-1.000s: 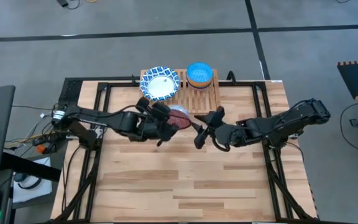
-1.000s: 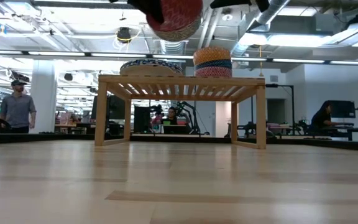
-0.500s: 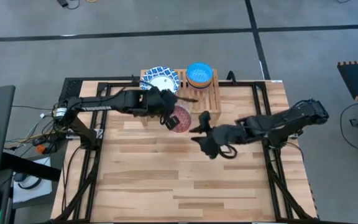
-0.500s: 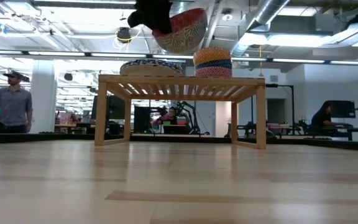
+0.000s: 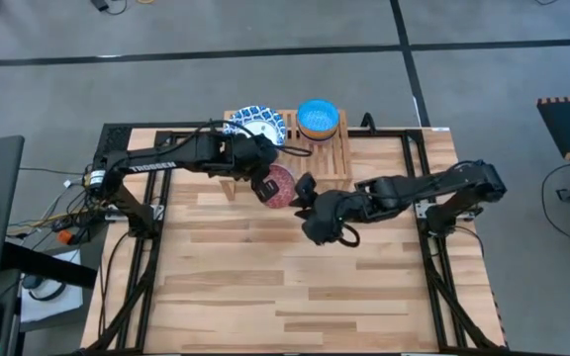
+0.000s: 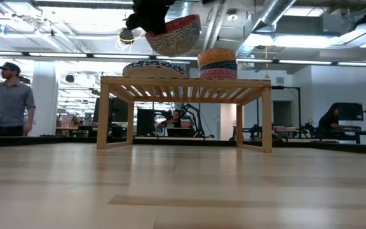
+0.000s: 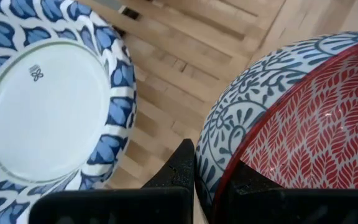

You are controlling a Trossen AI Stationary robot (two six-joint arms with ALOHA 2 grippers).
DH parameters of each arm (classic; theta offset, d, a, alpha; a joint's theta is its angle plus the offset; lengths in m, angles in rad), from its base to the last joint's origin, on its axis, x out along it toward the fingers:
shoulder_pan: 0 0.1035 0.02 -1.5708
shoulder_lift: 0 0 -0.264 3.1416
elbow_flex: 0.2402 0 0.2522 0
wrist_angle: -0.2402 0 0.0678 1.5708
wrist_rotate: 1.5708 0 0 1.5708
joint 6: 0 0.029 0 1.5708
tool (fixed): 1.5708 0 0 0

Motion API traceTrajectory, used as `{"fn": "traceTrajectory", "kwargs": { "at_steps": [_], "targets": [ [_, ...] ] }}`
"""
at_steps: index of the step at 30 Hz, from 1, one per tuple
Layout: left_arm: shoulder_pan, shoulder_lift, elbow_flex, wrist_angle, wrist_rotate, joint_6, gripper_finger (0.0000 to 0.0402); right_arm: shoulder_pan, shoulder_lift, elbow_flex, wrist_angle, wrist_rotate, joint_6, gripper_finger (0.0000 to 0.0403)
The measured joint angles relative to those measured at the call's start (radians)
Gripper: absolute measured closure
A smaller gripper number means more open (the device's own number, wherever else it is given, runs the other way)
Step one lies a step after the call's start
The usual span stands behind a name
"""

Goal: Place and stack bowls onto a shelf
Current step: Stack the gray red patterned bowl on top of the orange blue patterned bowl on the shelf

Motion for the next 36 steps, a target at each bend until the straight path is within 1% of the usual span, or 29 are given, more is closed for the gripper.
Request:
{"fn": "traceTrajectory", "kwargs": {
  "at_steps": [5, 7, 10, 15, 21, 25, 31, 33, 36],
  "targets": [
    [0.0, 0.0, 0.0, 0.004, 0.041, 0.0, 0.04, -0.035, 0.05, 0.046, -0.028, -0.072, -0.022, 0.0225],
    [0.0, 0.0, 0.0, 0.002, 0.047, 0.0, 0.04, -0.049, 0.071, 0.047, -0.07, -0.076, -0.026, 0.0225],
    [0.0, 0.001, 0.001, -0.033, 0.056, 0.005, 0.04, -0.059, 0.086, 0.05, -0.07, -0.071, -0.041, 0.0225],
    [0.002, 0.001, 0.001, -0.06, 0.117, 0.072, 0.04, -0.061, 0.093, 0.051, -0.058, -0.086, -0.083, 0.0225],
    [0.037, 0.002, 0.001, -0.078, 0.286, 0.188, 0.0399, -0.056, 0.092, 0.051, -0.05, -0.09, -0.135, 0.0227],
    [0.069, 0.005, 0.001, -0.078, 0.441, 0.281, 0.0399, -0.06, 0.09, 0.056, -0.049, -0.096, -0.135, 0.0234],
    [0.08, 0.006, 0.0, -0.082, 0.536, 0.347, 0.0399, -0.061, 0.089, 0.055, -0.037, -0.099, -0.135, 0.0239],
    [0.077, 0.006, 0.0, -0.086, 0.54, 0.341, 0.0399, -0.061, 0.088, 0.055, -0.037, -0.129, -0.134, 0.0239],
    [0.076, 0.006, 0.0, -0.092, 0.516, 0.32, 0.0394, -0.06, 0.09, 0.053, -0.043, -0.172, -0.143, 0.0239]
  ]
}}
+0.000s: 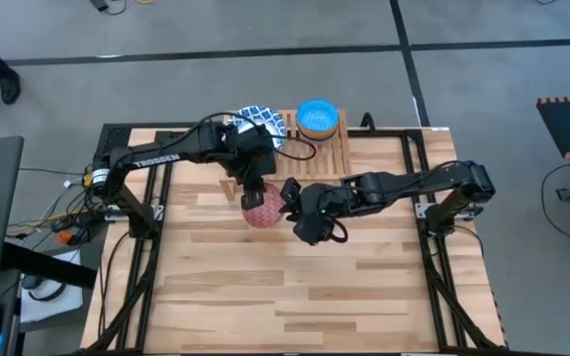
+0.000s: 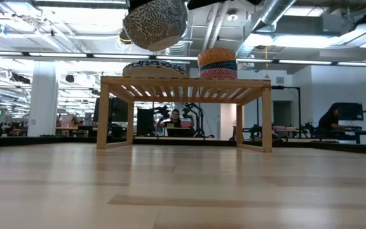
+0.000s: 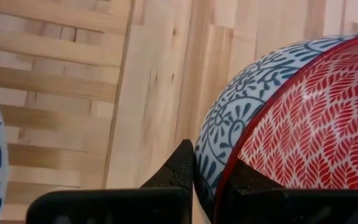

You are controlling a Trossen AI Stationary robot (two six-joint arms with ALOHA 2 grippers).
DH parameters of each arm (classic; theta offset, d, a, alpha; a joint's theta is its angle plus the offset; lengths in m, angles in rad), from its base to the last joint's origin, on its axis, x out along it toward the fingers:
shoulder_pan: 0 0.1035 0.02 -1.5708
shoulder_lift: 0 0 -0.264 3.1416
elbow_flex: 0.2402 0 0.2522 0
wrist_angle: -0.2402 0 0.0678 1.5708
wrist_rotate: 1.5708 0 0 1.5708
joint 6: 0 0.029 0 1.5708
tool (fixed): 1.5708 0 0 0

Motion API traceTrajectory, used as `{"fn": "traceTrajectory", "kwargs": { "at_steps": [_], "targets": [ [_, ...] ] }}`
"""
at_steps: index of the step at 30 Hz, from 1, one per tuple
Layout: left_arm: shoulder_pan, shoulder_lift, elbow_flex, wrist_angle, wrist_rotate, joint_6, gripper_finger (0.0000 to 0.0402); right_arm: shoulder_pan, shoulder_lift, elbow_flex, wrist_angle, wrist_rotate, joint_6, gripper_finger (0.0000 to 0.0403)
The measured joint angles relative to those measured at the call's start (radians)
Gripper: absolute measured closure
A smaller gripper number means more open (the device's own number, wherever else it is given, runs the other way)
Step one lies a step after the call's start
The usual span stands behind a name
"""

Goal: Place and stack bowls onto a shelf
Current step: Stack the gray red patterned bowl on top of the orange blue patterned bowl on the shelf

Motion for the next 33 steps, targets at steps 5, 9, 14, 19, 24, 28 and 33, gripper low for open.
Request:
{"fn": "traceTrajectory", "kwargs": {
  "at_steps": [5, 9, 14, 19, 24, 28, 33],
  "targets": [
    [-0.009, -0.001, 0.0, -0.005, -0.019, -0.032, 0.0392, -0.007, 0.02, -0.002, -0.012, -0.018, -0.022, 0.0239],
    [-0.016, -0.001, 0.0, -0.016, -0.043, -0.085, 0.0391, -0.014, 0.048, -0.004, -0.018, -0.035, -0.053, 0.024],
    [-0.021, -0.002, 0.0, -0.007, 0.008, -0.156, 0.0391, 0.007, 0.064, -0.004, 0.0, -0.042, -0.088, 0.024],
    [-0.037, -0.002, 0.0, 0.006, 0.014, -0.186, 0.0391, 0.038, 0.07, -0.008, 0.047, -0.041, -0.137, 0.024],
    [-0.071, -0.005, 0.0, 0.009, 0.013, -0.22, 0.0391, 0.047, 0.07, -0.009, 0.069, -0.062, -0.142, 0.024],
    [-0.087, -0.005, 0.0, 0.015, 0.002, -0.233, 0.0391, 0.047, 0.07, -0.009, 0.057, -0.067, -0.113, 0.024],
    [-0.092, -0.005, 0.0, 0.018, 0.017, -0.233, 0.0391, 0.052, 0.07, -0.011, 0.058, -0.068, -0.087, 0.024]
  ]
}}
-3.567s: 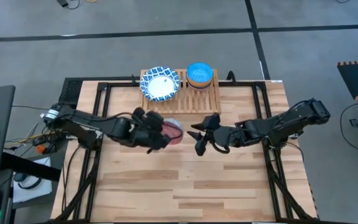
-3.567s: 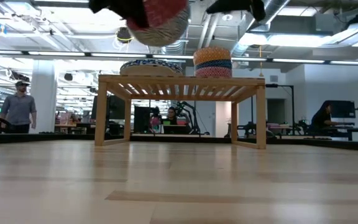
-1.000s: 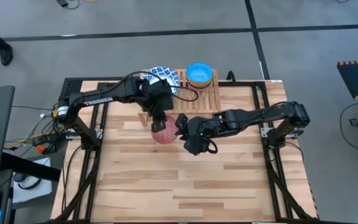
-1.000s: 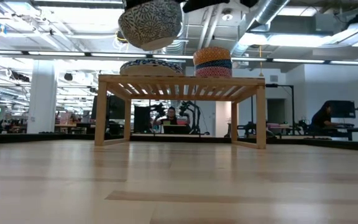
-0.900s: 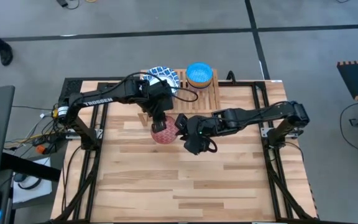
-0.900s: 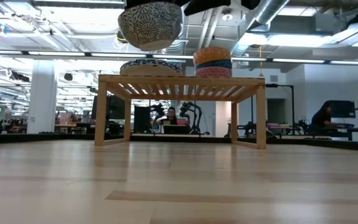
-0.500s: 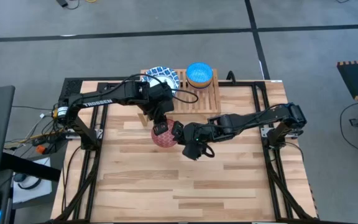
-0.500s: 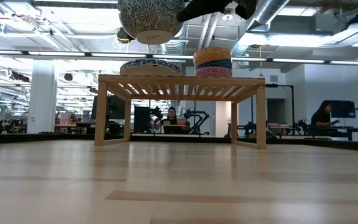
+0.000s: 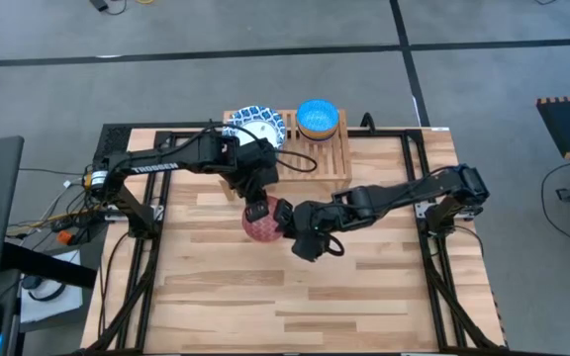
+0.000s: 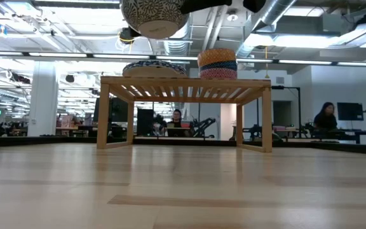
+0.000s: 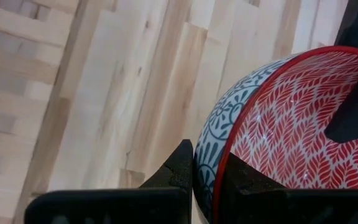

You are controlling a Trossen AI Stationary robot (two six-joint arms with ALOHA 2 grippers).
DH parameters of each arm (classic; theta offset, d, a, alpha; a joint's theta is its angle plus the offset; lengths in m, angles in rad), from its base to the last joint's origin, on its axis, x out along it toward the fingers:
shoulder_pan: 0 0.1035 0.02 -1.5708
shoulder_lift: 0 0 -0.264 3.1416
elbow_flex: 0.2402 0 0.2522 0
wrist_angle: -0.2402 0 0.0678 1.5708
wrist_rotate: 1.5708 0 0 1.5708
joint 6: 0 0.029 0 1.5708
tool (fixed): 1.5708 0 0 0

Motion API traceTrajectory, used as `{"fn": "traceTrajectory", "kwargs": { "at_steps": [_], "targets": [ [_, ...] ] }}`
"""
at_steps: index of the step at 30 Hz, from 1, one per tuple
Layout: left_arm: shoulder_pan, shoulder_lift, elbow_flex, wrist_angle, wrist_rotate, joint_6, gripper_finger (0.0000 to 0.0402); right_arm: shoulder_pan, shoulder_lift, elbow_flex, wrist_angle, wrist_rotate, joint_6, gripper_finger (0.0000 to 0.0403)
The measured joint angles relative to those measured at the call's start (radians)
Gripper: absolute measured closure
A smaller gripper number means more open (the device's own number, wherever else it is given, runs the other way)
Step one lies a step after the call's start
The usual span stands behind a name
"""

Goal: Place and stack bowls onto a shelf
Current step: Stack the gray red patterned bowl on top of the orange blue patterned bowl on the shelf

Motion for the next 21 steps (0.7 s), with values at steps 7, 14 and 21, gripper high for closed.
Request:
{"fn": "traceTrajectory", "kwargs": {
  "at_steps": [7, 14, 21],
  "targets": [
    [-0.002, 0.0, 0.0, 0.018, 0.045, 0.007, 0.0391, 0.026, -0.001, 0.001, 0.0, -0.003, 0.014, 0.0254],
    [-0.015, 0.0, 0.0, 0.026, 0.057, -0.037, 0.0389, 0.035, 0.001, 0.0, -0.001, -0.013, 0.026, 0.0295],
    [-0.02, 0.0, 0.0, 0.032, 0.036, -0.069, 0.0389, 0.033, 0.001, -0.001, -0.013, -0.013, 0.033, 0.0298]
  ]
}}
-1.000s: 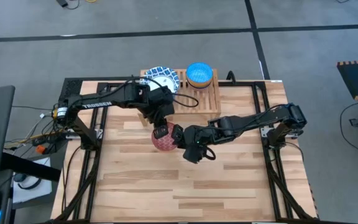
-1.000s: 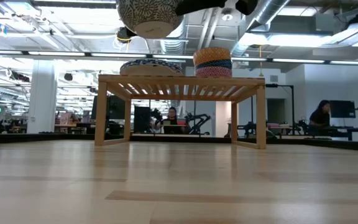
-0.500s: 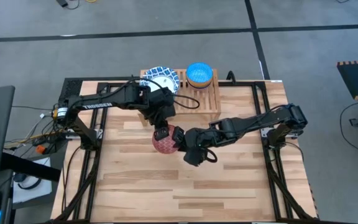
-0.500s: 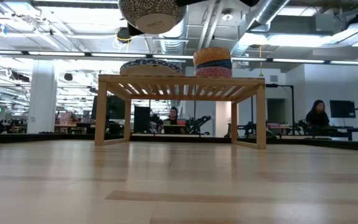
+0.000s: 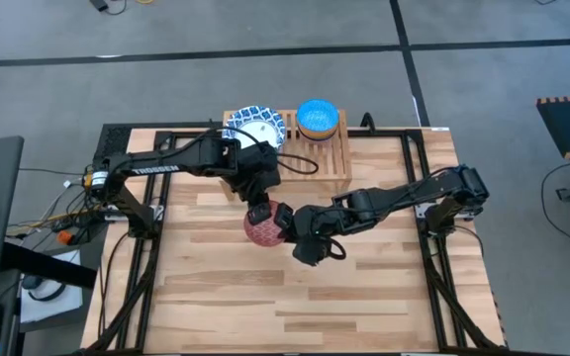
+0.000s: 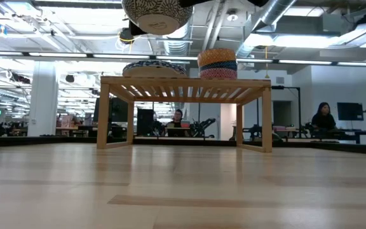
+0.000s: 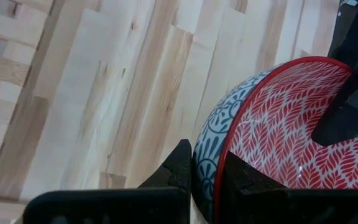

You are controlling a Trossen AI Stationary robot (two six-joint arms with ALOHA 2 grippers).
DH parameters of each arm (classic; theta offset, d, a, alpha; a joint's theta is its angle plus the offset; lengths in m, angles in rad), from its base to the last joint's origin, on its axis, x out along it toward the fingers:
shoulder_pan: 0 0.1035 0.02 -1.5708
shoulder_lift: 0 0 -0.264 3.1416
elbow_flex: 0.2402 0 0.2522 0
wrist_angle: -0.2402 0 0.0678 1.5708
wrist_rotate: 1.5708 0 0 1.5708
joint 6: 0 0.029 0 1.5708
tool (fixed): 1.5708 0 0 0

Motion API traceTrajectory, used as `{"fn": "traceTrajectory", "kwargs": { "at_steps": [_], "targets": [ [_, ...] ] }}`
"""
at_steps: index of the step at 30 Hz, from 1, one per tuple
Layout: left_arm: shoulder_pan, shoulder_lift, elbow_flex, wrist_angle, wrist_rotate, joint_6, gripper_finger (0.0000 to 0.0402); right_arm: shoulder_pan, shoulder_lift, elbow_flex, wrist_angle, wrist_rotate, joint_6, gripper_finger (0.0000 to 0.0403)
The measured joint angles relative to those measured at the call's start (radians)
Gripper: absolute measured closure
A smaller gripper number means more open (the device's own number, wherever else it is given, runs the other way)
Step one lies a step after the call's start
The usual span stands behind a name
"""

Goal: Place and stack bowls onto a shelf
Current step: Stack the gray red patterned bowl on top of the orange blue patterned bowl on the shelf

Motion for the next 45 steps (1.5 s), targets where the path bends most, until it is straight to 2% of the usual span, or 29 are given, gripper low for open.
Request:
{"fn": "traceTrajectory", "kwargs": {
  "at_steps": [6, 11, 16, 22, 26, 45],
  "targets": [
    [0.0, 0.001, 0.0, 0.001, -0.002, -0.027, 0.0389, -0.014, 0.0, 0.001, -0.016, -0.015, 0.03, 0.0301],
    [-0.002, 0.001, 0.0, -0.004, -0.059, -0.032, 0.0389, -0.02, 0.0, -0.002, -0.007, -0.012, 0.036, 0.0304],
    [-0.015, 0.001, 0.0, 0.004, -0.073, -0.009, 0.0386, -0.018, 0.0, -0.002, 0.004, 0.007, 0.041, 0.0301],
    [-0.015, -0.004, 0.007, 0.021, -0.067, -0.015, 0.0357, -0.02, 0.003, -0.005, 0.012, 0.015, 0.026, 0.0334],
    [-0.017, -0.004, 0.007, 0.028, -0.066, -0.027, 0.0351, -0.02, 0.004, -0.005, 0.009, 0.017, 0.03, 0.0353],
    [-0.003, -0.005, 0.095, 0.022, -0.106, -0.015, 0.0349, -0.019, 0.0, -0.001, 0.011, 0.103, 0.042, 0.0359]
  ]
}}
